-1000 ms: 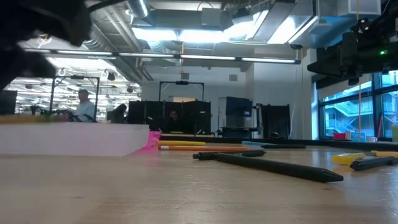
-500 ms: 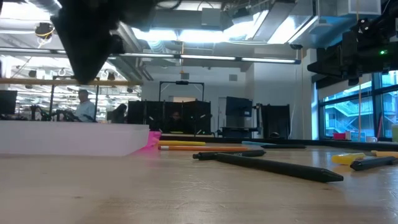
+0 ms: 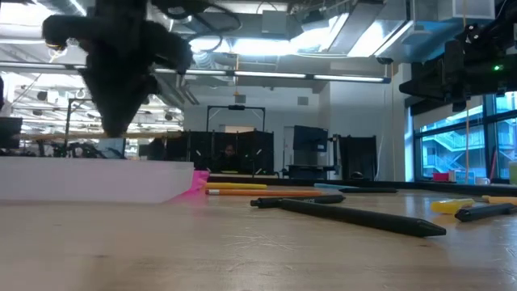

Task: Pick & place school supplies into a supply box
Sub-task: Put the bottom left yellow pencil into the pink supply box

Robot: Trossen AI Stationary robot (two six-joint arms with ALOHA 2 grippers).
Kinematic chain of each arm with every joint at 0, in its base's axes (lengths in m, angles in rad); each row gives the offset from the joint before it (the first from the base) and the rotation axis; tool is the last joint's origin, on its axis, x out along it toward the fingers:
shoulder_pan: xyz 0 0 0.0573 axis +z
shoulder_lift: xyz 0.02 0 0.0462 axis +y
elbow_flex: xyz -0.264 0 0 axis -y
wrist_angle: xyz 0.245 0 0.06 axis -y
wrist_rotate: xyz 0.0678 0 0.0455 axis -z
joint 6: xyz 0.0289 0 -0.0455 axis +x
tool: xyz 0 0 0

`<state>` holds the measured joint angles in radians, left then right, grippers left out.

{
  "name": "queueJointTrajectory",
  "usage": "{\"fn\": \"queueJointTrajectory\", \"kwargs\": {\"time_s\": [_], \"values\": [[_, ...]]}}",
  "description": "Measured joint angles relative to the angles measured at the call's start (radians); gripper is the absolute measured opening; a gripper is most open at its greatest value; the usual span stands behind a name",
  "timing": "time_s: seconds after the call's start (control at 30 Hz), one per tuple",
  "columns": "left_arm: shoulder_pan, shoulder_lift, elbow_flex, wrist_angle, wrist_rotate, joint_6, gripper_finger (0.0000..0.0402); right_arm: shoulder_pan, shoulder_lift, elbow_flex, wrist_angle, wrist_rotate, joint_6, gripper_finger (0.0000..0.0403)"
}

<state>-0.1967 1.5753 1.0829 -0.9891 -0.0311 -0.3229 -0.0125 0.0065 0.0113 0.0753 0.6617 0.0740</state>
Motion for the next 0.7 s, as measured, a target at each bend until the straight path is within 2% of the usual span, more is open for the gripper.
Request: {"fn": "queueJointTrajectory", "kwargs": {"time_s": [0.3, 0.7], "values": [[0.016, -0.023, -0.12, 0.142, 0.006, -0.03, 0.0004, 0.0, 0.0, 0.0, 0.0, 0.0, 0.0, 0.0034], [0.037, -0.018, -0.129, 0.186, 0.0, -0.022, 0.001, 0.0, 0.0, 0.0, 0.0, 0.0, 0.001, 0.0034]]}}
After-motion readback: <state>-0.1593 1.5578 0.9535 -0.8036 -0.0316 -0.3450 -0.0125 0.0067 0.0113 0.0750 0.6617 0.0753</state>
